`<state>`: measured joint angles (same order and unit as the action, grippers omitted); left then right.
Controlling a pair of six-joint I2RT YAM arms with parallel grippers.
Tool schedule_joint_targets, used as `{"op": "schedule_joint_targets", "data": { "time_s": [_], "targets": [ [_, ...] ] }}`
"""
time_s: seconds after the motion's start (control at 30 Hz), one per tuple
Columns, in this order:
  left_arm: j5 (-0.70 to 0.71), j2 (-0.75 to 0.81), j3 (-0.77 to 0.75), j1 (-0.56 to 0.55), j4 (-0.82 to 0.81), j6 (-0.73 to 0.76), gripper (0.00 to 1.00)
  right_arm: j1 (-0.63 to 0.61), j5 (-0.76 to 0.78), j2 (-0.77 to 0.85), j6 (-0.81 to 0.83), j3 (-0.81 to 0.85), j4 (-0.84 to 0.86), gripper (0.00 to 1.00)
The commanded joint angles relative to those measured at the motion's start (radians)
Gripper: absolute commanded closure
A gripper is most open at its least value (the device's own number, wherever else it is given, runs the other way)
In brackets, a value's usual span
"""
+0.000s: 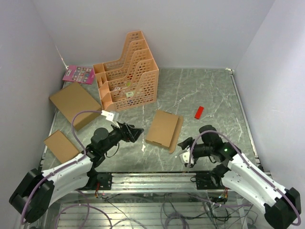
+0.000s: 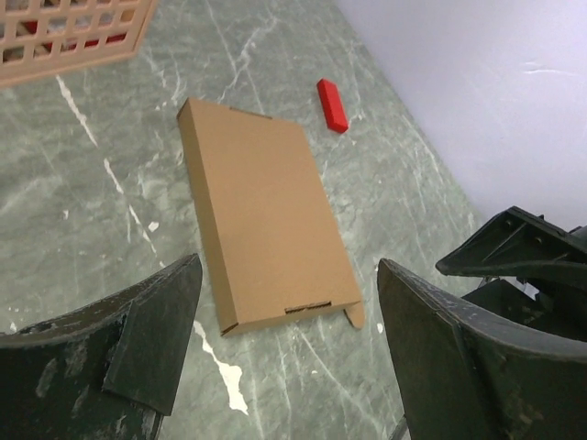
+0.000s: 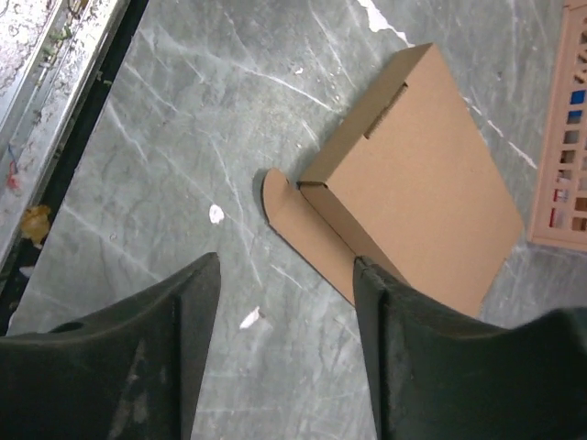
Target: Fold the paper box
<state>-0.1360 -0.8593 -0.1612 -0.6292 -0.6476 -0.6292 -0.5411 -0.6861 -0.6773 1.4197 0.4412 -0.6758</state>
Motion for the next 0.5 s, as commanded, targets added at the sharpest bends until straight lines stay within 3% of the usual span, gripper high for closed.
{"op": "schedule_joint_targets", "data": {
  "time_s": [0.0,0.13,0.47],
  "targets": [
    [-0.004,-0.043,0.026,0.003,-0.090,-0.006,0.13,-0.102,0.125,-0.045,-0.180,-0.054,0.237,0.47],
    [-0.002,-0.089,0.037,0.002,-0.127,-0.017,0.14,-0.213,0.221,-0.075,-0.261,-0.098,0.324,0.61],
    [0.006,-0.228,0.035,0.002,-0.210,-0.035,0.15,-0.341,0.357,-0.115,-0.292,-0.236,0.547,0.67]
  ]
}}
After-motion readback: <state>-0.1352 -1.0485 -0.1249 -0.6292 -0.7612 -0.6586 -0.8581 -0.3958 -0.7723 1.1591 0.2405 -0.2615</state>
